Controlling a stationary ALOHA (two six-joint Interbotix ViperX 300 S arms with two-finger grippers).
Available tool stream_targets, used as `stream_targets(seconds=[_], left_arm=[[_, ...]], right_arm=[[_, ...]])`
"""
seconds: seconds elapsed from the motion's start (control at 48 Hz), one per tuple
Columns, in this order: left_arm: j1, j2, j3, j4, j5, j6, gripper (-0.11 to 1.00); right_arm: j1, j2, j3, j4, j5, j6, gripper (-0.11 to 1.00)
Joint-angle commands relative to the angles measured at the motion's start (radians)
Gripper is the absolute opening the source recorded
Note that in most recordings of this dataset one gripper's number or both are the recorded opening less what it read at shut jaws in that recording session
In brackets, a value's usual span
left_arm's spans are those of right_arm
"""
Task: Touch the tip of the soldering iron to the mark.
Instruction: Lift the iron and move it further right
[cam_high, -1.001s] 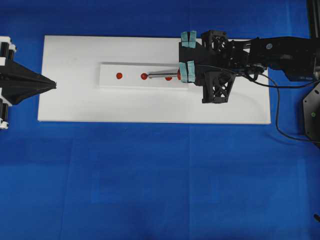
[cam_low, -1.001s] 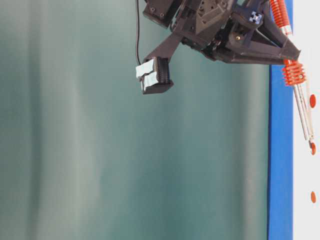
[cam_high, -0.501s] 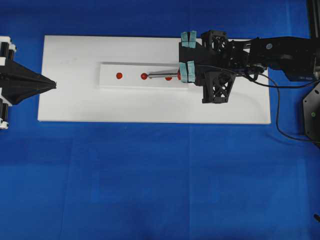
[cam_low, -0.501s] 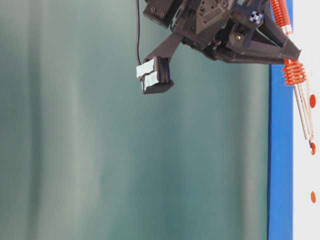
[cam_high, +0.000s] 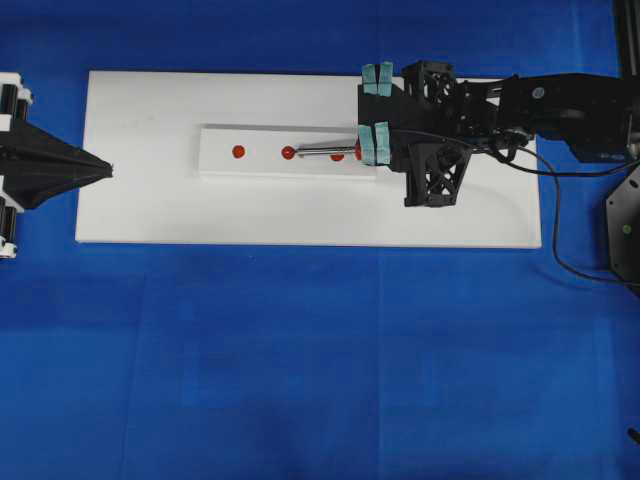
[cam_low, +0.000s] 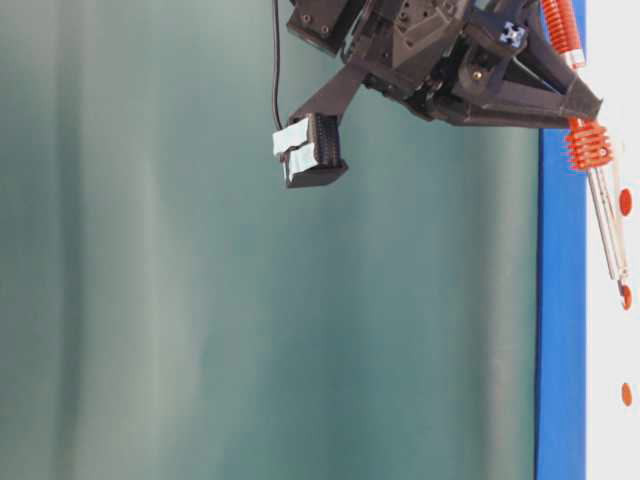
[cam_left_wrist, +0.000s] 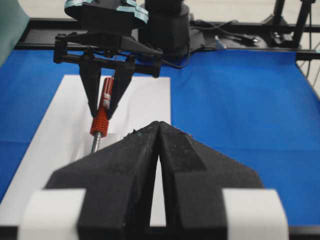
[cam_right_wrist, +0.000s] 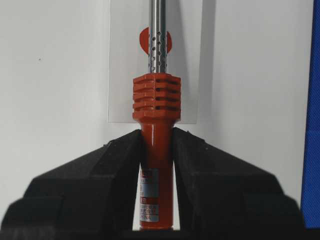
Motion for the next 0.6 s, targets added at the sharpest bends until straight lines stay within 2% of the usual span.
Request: stream_targets(seconds=[0.0,0.313,0.584], left_arm=[[-0.002,0.006,-0.009,0.002,-0.009,0.0,0.0],[-0.002,0.003,-0.009,0.0,-0.009,0.0,0.0],[-0.002,0.002,-0.011,0.002,-0.009,0.002,0.0]], right_arm=[[0.003,-0.009,-0.008,0.002,-0.008,0.002,0.06],[0.002,-0.035,-0.029,0.002,0.009,0.002,0.06],[0.0,-0.13,-0.106,-0.006,0.158,-0.002,0.06]])
